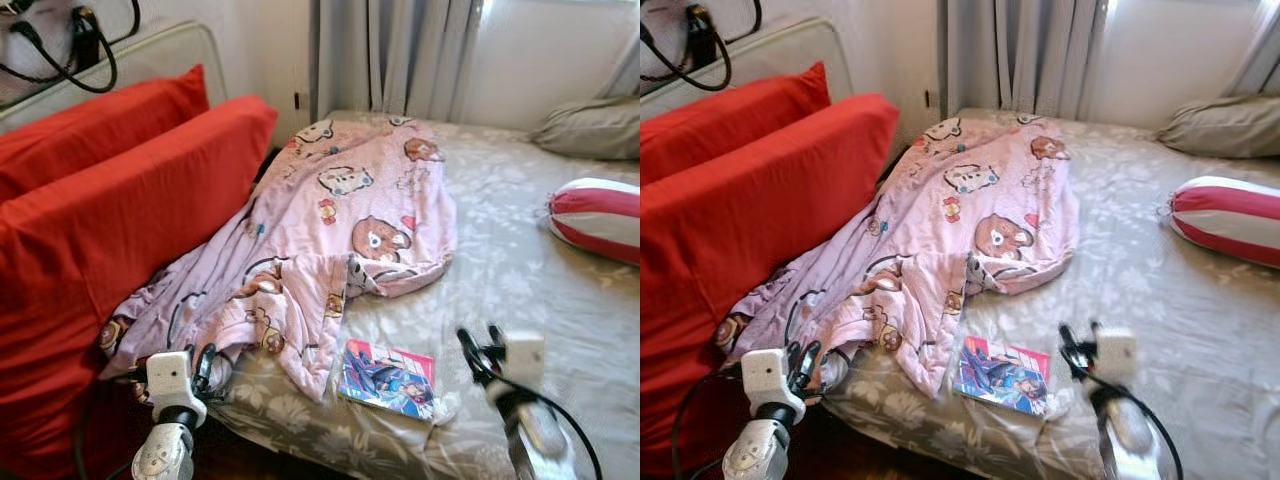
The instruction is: Clean up the room
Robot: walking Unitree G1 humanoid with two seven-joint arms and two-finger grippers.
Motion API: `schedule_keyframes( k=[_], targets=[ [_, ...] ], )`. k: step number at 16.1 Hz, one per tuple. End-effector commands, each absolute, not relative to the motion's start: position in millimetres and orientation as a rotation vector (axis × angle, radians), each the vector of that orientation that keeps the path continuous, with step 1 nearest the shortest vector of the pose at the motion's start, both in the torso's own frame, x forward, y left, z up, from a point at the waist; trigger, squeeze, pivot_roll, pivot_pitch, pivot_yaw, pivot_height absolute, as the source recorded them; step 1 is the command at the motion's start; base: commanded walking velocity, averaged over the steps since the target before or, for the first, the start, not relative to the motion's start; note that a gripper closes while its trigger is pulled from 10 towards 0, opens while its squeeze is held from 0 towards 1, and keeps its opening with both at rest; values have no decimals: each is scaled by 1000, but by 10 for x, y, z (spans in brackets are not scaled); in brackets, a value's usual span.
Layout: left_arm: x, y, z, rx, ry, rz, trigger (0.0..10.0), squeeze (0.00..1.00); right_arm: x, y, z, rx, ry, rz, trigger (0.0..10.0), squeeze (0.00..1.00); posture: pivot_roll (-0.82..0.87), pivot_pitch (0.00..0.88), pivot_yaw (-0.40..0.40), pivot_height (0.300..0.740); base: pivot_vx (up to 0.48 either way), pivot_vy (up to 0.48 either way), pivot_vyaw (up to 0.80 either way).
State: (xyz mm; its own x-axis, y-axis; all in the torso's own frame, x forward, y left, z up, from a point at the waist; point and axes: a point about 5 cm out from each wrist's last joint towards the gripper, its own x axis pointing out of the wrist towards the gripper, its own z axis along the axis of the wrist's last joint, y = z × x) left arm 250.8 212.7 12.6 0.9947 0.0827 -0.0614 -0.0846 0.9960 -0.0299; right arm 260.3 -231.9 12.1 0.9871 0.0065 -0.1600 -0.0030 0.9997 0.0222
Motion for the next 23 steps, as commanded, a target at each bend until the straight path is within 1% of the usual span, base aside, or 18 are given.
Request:
schedule_keyframes(
  k=[1, 2, 3, 5, 8, 11, 14, 15, 18, 19, 23],
  targets=[
    [2533, 2091, 200, -41, 10, 70, 10000, 0, 2630, -2395, 238, 6, 97, -28, 10000, 0, -2, 0, -26, 740, 0, 0, 0],
    [2533, 2087, 214, -42, 1, 68, 10000, 0, 2611, -2407, 244, 1, 89, -37, 10000, 0, 0, 0, -27, 740, 0, 0, 0],
    [2496, 2095, 247, -39, -16, 57, 10000, 0, 2484, -2444, 229, 8, 74, -91, 10000, 0, -13, 0, -11, 740, 0, 0, 0],
    [2467, 2096, 238, -30, -3, 40, 10000, 0, 2421, -2463, 206, -7, 84, -104, 10000, 0, -16, 0, 5, 740, 0, 0, 0],
    [2506, 2133, 358, -23, -34, 23, 10000, 0, 2452, -2493, 227, 8, 83, -144, 10000, 0, 2, 0, -2, 740, 0, 0, 0],
    [2505, 2194, 442, -27, -54, 29, 10000, 0, 2505, -2361, 297, -14, 68, -79, 10000, 0, -2, 0, 0, 740, 0, 0, 0],
    [2446, 2212, 448, -35, -45, 31, 10000, 0, 2474, -2378, 342, -19, 49, -109, 10000, 0, -4, 0, -8, 740, 0, 0, 0],
    [2415, 2221, 450, -37, -38, 35, 10000, 0, 2450, -2396, 335, -9, 74, -118, 10000, 0, 1, 0, -3, 740, 0, 0, 0],
    [2414, 2219, 469, -43, -31, 26, 10000, 0, 2433, -2391, 327, 0, 90, -126, 10000, 0, -1, 0, 7, 716, 0, 0, 0],
    [2432, 2219, 475, -48, -23, 22, 10000, 0, 2427, -2370, 328, -7, 91, -127, 10000, 0, -6, 0, 14, 701, 0, 0, 0],
    [2428, 2186, 467, -50, -1, 10, 10000, 0, 2416, -2345, 312, -19, 106, -100, 10000, 0, 21, 0, 24, 697, 0, 0, 0]
  ],
)
